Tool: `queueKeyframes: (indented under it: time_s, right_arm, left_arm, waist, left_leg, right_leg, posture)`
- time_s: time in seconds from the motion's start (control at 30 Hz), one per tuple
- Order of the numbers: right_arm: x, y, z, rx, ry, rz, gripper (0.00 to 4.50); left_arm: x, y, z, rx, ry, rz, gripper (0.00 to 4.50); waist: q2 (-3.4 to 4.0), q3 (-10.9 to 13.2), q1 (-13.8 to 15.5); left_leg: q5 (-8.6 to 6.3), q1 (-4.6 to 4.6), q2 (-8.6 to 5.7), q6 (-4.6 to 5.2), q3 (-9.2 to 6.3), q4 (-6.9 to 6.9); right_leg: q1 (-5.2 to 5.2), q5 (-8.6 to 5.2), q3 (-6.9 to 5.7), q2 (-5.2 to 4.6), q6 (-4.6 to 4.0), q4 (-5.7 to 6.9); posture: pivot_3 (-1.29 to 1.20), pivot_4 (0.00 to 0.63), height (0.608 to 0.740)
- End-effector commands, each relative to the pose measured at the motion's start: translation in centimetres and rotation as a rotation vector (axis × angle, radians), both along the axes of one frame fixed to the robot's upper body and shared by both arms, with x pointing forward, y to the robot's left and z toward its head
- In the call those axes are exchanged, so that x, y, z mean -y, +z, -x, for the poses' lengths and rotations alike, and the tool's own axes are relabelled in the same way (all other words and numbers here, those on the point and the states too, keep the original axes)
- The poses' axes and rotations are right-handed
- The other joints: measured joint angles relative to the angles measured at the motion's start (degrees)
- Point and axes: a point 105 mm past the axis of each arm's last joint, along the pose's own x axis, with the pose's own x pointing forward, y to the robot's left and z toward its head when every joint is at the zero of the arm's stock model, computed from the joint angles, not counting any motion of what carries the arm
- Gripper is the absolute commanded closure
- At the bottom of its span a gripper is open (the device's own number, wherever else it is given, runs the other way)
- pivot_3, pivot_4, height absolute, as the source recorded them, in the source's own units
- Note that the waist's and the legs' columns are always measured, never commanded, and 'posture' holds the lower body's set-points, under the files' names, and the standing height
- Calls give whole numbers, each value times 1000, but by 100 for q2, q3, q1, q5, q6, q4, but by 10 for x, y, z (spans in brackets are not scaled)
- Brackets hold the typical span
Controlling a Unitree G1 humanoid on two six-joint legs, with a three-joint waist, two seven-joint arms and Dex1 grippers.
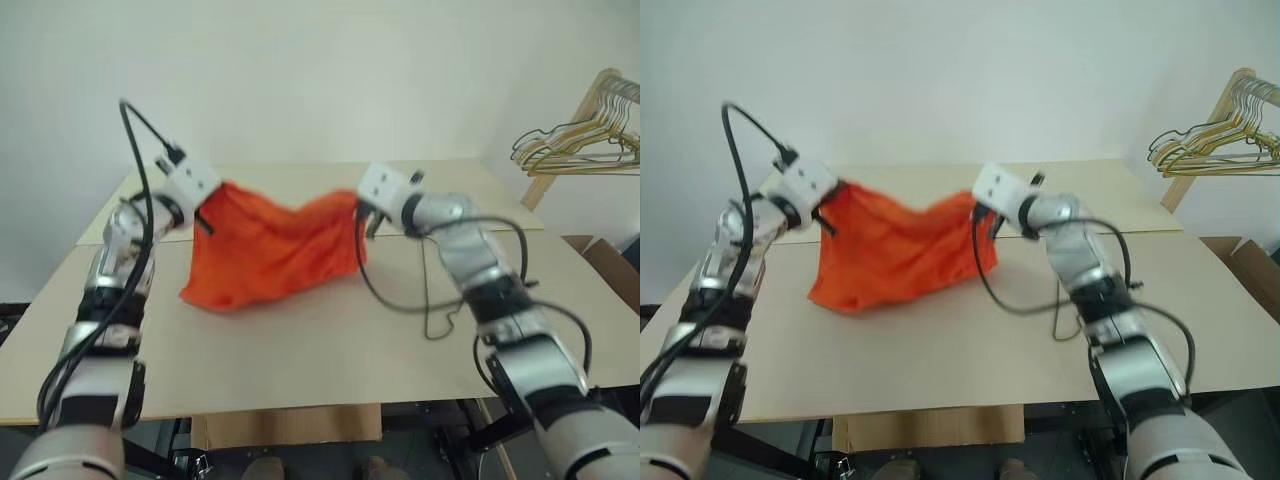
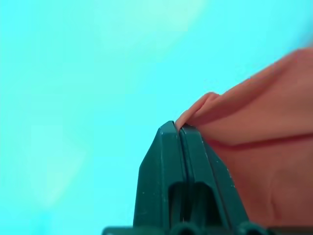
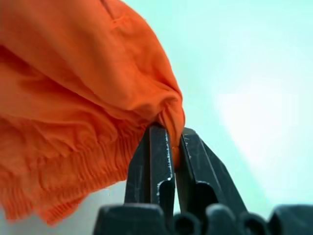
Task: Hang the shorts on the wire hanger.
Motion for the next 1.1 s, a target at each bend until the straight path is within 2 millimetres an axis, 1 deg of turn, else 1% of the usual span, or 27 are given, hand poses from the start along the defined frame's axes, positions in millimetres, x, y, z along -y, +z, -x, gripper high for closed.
queueKeyframes:
  time_s: [0.03, 0.07, 0.13, 0.17, 0.2, 0.23, 0.27, 0.3, 0.37, 0.4, 0.43, 0.47, 0.5, 0.57, 0.6, 0.63, 0.67, 0.73, 0.77, 0.87, 1.0, 1.1]
  right_arm:
    - [33, 93, -7, 394, -184, -188, 4500]
    - [39, 108, -4, 456, -201, -248, 4500]
    - [55, 135, 7, 587, -225, -330, 4500]
    - [60, 139, 12, 625, -228, -347, 4500]
    - [62, 137, 14, 630, -217, -341, 4500]
    - [63, 134, 15, 626, -208, -335, 4500]
    - [60, 124, 16, 607, -183, -313, 4500]
    - [56, 111, 16, 575, -151, -286, 4500]
    - [42, 76, 19, 492, -66, -205, 4500]
    - [35, 56, 22, 452, -19, -136, 4500]
    - [28, 34, 27, 411, 30, -46, 4500]
    - [23, 14, 33, 377, 79, 36, 4500]
    - [19, 1, 37, 354, 111, 86, 4500]
    - [9, -58, 57, 216, 247, 250, 4500]
    - [7, -77, 64, 168, 289, 295, 4500]
    - [5, -98, 73, 110, 329, 322, 4500]
    - [4, -109, 78, 82, 354, 333, 4500]
    - [4, -124, 86, 30, 381, 320, 4500]
    - [4, -129, 91, 8, 402, 326, 4500]
    - [4, -139, 109, -56, 499, 362, 4500]
    - [7, -149, 131, -149, 644, 444, 4500]
    - [14, -153, 142, -208, 726, 531, 4500]
  left_arm:
    - [-14, 97, 10, 382, 101, 148, 4483]
    - [-17, 113, 16, 445, 106, 179, 4483]
    - [-20, 150, 42, 597, 23, 251, 4483]
    - [-20, 160, 57, 640, -49, 272, 4483]
    - [-18, 160, 67, 644, -123, 257, 4483]
    - [-16, 158, 74, 636, -170, 242, 4483]
    - [-13, 146, 79, 593, -219, 188, 4483]
    - [-13, 129, 83, 530, -252, 125, 4483]
    - [-14, 92, 91, 391, -305, 61, 4483]
    - [-16, 74, 95, 322, -319, 42, 4483]
    - [-18, 59, 99, 261, -323, 35, 4483]
    - [-20, 42, 103, 191, -329, 25, 4483]
    - [-21, 31, 107, 144, -333, 18, 4483]
    - [-25, -31, 125, -110, -358, -127, 4483]
    - [-26, -52, 134, -195, -372, -172, 4483]
    - [-26, -77, 146, -305, -392, -200, 4483]
    - [-27, -91, 154, -363, -403, -216, 4483]
    - [-28, -108, 162, -437, -385, -233, 4483]
    - [-30, -114, 165, -467, -381, -259, 4483]
    - [-31, -124, 178, -565, -420, -306, 4483]
    - [-35, -130, 189, -649, -445, -362, 4483]
    - [-34, -139, 211, -781, -498, -394, 4483]
  waist:
    - [-2, -2, -3]
    - [-3, -4, -15]
    - [-7, -11, -77]
    - [-6, -16, -119]
    - [-6, -16, -154]
    - [-6, -16, -204]
    - [-3, -19, -267]
    - [-1, -28, -322]
    - [0, -36, -421]
    - [-1, -37, -444]
    - [-1, -37, -470]
    - [0, -37, -485]
    - [-1, -34, -492]
    - [0, -28, -535]
    - [3, -30, -573]
    - [9, -26, -577]
    - [9, -20, -582]
    - [-10, 9, -568]
    - [-17, 14, -549]
    - [-17, 14, -456]
    - [-17, 14, -402]
    - [-18, 14, -417]
  left_leg:
    - [0, -30, 1, -9, -1, -7]
    - [12, -84, -7, -29, -2, -18]
    - [45, -111, -21, -88, 2, -41]
    - [46, -116, -29, -92, 2, -58]
    - [42, -115, -36, -98, 4, -70]
    - [37, -120, -37, -106, 6, -71]
    - [36, -121, -40, -104, 7, -73]
    - [33, -121, -43, -101, 9, -74]
    - [28, -117, -44, -93, 11, -68]
    - [27, -113, -44, -90, 11, -63]
    - [23, -117, -41, -82, 11, -55]
    - [4, -115, -35, -48, 10, -45]
    - [3, -115, -31, -42, 7, -36]
    - [4, -109, -31, -37, 8, -18]
    - [6, -101, -29, -33, 11, -16]
    - [0, -68, -25, -24, 9, -22]
    - [-5, -4, -24, -15, 9, -33]
    - [-5, 78, -14, -12, 20, -36]
    - [2, 91, -11, 1, 23, -36]
    - [18, 103, -11, 19, 26, -36]
    - [17, 99, -9, 20, 33, -40]
    - [12, 94, -9, 26, 41, -45]
  right_leg:
    - [-33, 0, 0, -4, 0, 3]
    - [-83, 1, -2, -15, 2, 17]
    - [-124, -2, -1, -37, 7, 18]
    - [-140, -2, -3, -48, 7, 18]
    - [-146, -2, -4, -58, 7, 18]
    - [-152, -2, -4, -60, 8, 16]
    - [-152, -2, -4, -65, 8, 10]
    - [-151, -2, -3, -69, 8, 7]
    - [-142, -5, 2, -70, 15, 8]
    - [-136, -7, 2, -70, 19, 5]
    - [-131, -10, 3, -69, 27, -5]
    - [-121, -12, 5, -62, 29, -5]
    - [-120, -11, 1, -57, 29, 5]
    - [-121, -10, 1, -55, 27, 19]
    - [-122, -7, 6, -48, 21, 16]
    - [-86, -10, 14, -41, 19, 18]
    - [-28, -19, 10, -42, 16, 13]
    - [47, -36, 7, -36, 23, 10]
    - [57, -55, 9, -32, 50, 7]
    - [61, -50, 10, -31, 47, 15]
    - [54, -50, 13, -30, 45, 14]
    - [50, -51, 18, -31, 42, 7]
  posture:
    - [88, 0, 740]
    - [87, 0, 740]
    - [84, 0, 740]
    - [82, 0, 740]
    - [79, 0, 740]
    - [78, 0, 740]
    - [78, 0, 740]
    - [76, 0, 740]
    - [75, 0, 740]
    - [77, 0, 740]
    - [78, 0, 740]
    - [82, 0, 740]
    - [83, 0, 740]
    - [82, 0, 740]
    - [82, 0, 740]
    - [82, 0, 740]
    - [84, 0, 740]
    - [100, 0, 740]
    - [103, 0, 740]
    - [101, 0, 740]
    - [93, 0, 740]
    - [82, 0, 740]
